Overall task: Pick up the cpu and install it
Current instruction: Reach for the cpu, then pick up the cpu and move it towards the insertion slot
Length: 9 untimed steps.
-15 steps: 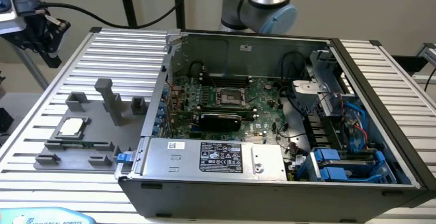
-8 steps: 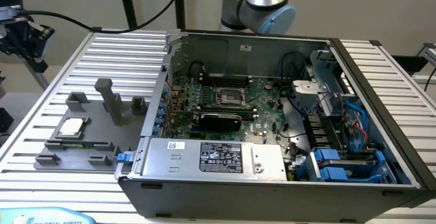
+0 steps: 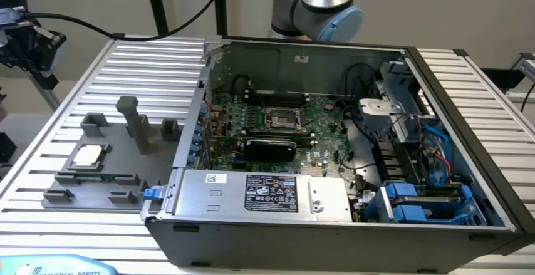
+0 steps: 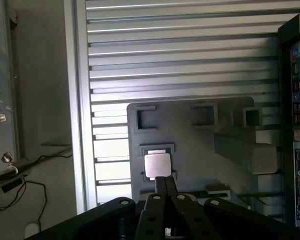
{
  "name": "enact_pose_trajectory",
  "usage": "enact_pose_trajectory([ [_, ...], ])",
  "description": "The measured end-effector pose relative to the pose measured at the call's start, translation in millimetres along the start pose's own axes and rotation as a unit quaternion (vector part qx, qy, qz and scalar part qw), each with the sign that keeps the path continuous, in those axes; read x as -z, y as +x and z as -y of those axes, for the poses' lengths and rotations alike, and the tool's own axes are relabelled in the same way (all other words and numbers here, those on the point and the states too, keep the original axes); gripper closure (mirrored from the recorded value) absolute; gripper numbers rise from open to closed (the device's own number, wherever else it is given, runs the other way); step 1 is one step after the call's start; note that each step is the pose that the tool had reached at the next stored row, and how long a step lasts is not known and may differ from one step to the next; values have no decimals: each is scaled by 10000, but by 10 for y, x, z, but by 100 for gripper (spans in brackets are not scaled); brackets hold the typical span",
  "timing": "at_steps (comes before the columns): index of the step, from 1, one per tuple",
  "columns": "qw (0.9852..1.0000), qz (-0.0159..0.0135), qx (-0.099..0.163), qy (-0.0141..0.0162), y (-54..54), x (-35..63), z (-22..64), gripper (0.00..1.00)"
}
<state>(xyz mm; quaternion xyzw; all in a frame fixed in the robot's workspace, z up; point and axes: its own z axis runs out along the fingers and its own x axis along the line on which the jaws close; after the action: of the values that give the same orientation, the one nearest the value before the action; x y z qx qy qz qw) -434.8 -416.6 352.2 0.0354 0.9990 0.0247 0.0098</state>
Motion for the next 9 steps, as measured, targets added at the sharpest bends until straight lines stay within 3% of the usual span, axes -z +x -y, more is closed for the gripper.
enact_pose_trajectory([
  [9,10000,0,-1,0,0,0,0,88],
])
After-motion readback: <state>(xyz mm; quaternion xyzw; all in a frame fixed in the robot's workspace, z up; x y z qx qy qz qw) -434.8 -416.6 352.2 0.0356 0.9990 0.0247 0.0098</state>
